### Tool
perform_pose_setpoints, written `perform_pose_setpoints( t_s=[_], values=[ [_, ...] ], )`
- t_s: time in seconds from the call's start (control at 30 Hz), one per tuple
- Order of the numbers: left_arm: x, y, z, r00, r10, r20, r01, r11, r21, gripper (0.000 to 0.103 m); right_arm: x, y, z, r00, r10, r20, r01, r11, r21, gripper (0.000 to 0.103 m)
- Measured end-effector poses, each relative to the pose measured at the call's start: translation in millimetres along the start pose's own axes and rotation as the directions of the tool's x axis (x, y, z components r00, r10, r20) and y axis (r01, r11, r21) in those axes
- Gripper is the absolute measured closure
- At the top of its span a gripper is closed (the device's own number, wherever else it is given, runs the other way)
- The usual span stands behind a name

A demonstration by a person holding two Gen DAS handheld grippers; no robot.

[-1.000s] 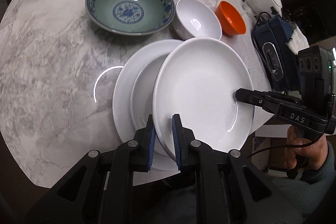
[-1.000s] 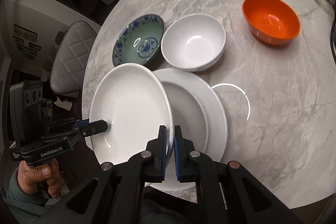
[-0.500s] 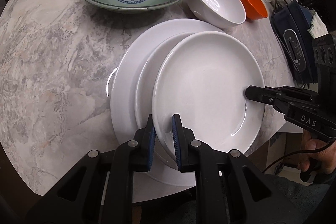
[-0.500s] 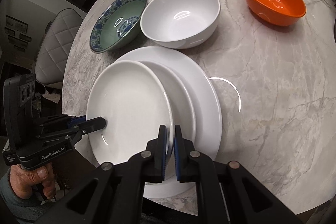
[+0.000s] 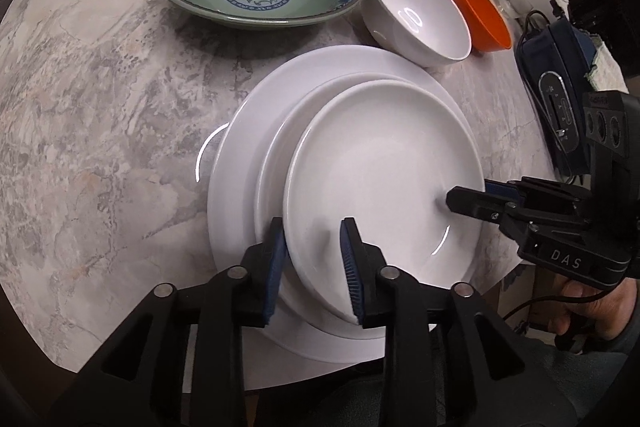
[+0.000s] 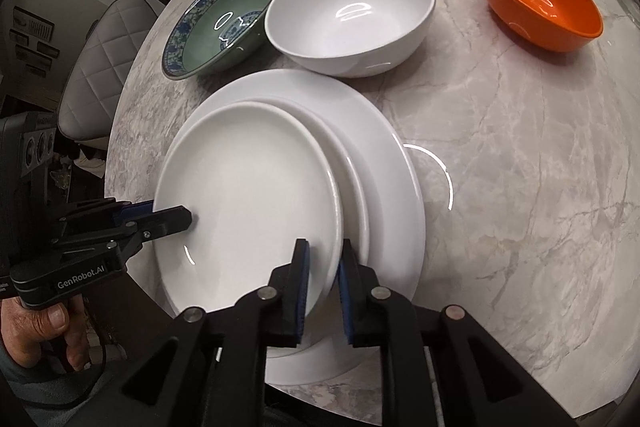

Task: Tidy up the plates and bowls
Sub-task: 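Open both grippers to release the small plate on the stack, then move both grippers to the blue-patterned bowl and close on its rim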

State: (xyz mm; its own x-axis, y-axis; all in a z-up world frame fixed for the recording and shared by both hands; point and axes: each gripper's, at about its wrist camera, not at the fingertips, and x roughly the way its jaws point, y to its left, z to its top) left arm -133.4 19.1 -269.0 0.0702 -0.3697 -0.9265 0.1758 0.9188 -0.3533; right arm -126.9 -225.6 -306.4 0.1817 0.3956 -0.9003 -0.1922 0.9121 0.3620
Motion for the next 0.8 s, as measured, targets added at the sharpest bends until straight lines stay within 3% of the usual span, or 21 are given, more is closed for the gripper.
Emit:
perform_pose_setpoints(
  t_s=[0.07,0.13,0.17,0.2,0.4,0.53,0.63,0.7,0.8],
  values=[
    [-9,-2,-1,0.999,-0.027,0.029,0.027,1.0,0.003,0.052,-1,1,0,1.0,0.017,0.002,-0.017,1.0,-0.008,0.072],
    [-15,-8,2,0.998,-0.027,0.051,0.027,1.0,0.015,0.037,-3,5,1,1.0,0.029,0.007,-0.029,0.999,-0.027,0.058],
    [-17,-11,5,0.998,-0.012,0.059,0.011,1.0,0.02,0.022,-3,7,1,0.999,0.033,0.009,-0.033,0.999,-0.04,0.055],
    [-20,-12,7,0.998,-0.002,0.068,0.001,1.0,0.02,0.018,-4,11,2,0.999,0.031,0.012,-0.03,0.998,-0.053,0.05],
    [-53,9,7,0.99,-0.043,0.134,0.051,0.997,-0.058,0.018,-20,16,2,0.999,0.006,0.037,-0.002,0.996,-0.095,0.037],
    [-71,44,2,0.981,-0.08,0.179,0.115,0.974,-0.196,0.018,-48,1,-5,0.992,0.035,0.119,-0.026,0.997,-0.076,0.036],
    [-82,72,5,0.976,-0.059,0.211,0.117,0.954,-0.276,0.018,-63,-17,-11,0.986,0.055,0.157,-0.051,0.998,-0.029,0.036],
    [-91,85,14,0.969,-0.057,0.24,0.132,0.942,-0.308,0.018,-73,-26,-8,0.979,0.096,0.179,-0.098,0.995,0.001,0.038],
    [-107,93,41,0.96,-0.018,0.281,0.101,0.954,-0.284,0.018,-89,-27,20,0.965,0.154,0.213,-0.16,0.987,0.012,0.046]
  ],
)
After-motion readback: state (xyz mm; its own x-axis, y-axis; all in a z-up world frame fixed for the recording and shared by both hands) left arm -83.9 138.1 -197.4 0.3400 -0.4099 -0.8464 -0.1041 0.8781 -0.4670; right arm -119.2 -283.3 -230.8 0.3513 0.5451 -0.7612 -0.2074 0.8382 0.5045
